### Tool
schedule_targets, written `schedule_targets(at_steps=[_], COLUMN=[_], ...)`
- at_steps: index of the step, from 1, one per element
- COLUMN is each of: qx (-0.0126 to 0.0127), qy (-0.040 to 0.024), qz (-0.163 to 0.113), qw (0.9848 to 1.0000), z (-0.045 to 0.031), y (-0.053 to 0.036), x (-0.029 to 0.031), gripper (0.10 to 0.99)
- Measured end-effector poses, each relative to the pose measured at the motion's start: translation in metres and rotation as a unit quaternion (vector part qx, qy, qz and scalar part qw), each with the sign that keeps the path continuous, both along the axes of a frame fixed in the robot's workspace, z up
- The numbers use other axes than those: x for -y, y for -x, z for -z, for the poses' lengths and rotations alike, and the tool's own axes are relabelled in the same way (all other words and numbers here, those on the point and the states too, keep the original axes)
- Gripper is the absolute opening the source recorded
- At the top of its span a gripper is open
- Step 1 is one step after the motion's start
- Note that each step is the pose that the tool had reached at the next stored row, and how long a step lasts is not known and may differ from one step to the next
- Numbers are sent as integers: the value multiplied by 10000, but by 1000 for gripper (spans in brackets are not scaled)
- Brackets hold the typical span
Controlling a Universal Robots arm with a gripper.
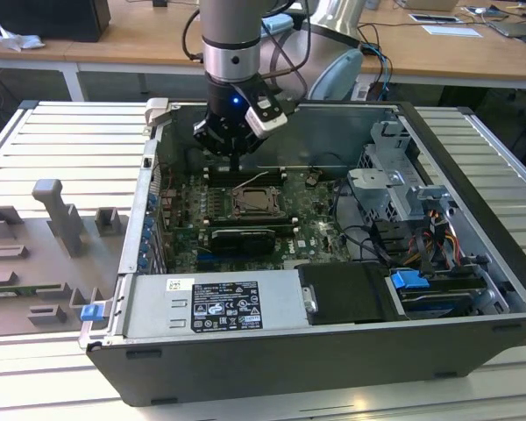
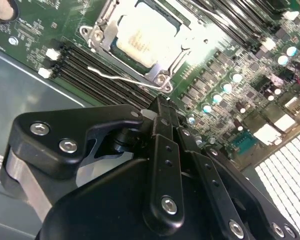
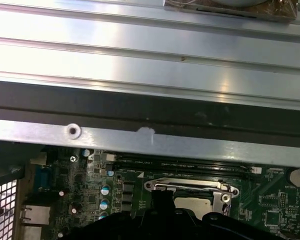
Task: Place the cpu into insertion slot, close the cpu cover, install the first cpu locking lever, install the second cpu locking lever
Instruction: 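Install the first cpu locking lever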
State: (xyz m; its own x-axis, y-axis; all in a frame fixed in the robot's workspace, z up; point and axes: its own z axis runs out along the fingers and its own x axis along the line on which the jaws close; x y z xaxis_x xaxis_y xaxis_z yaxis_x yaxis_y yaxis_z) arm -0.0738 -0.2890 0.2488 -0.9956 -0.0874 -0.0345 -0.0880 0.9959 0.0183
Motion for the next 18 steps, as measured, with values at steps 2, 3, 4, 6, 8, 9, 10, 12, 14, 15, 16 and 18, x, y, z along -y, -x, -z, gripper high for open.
schedule_targets(at_steps=[2, 3, 4, 6, 8, 9, 10, 12, 14, 15, 16, 18], qx=[-1, -1, 0, 2, -1, -1, -1, -1, -2, -2, -2, -2], qy=[-46, -109, -171, -242, -240, -239, -240, -241, -241, -240, -240, -238], qz=[-1, 0, 1, 2, 3, 2, 3, 2, 2, 2, 2, 2], qw=[10000, 9999, 9999, 9997, 9997, 9997, 9997, 9997, 9997, 9997, 9997, 9997], z=[6, 9, 11, 36, 68, 86, 103, 134, 158, 172, 186, 208], y=[-37, -60, -79, -119, -145, -161, -179, -223, -246, -252, -259, -269], x=[1, 1, 0, -1, -10, -17, -26, -39, -45, -47, -50, -54], gripper=[106, 106, 106, 106, 106, 106, 106, 106, 106, 106, 106, 106])
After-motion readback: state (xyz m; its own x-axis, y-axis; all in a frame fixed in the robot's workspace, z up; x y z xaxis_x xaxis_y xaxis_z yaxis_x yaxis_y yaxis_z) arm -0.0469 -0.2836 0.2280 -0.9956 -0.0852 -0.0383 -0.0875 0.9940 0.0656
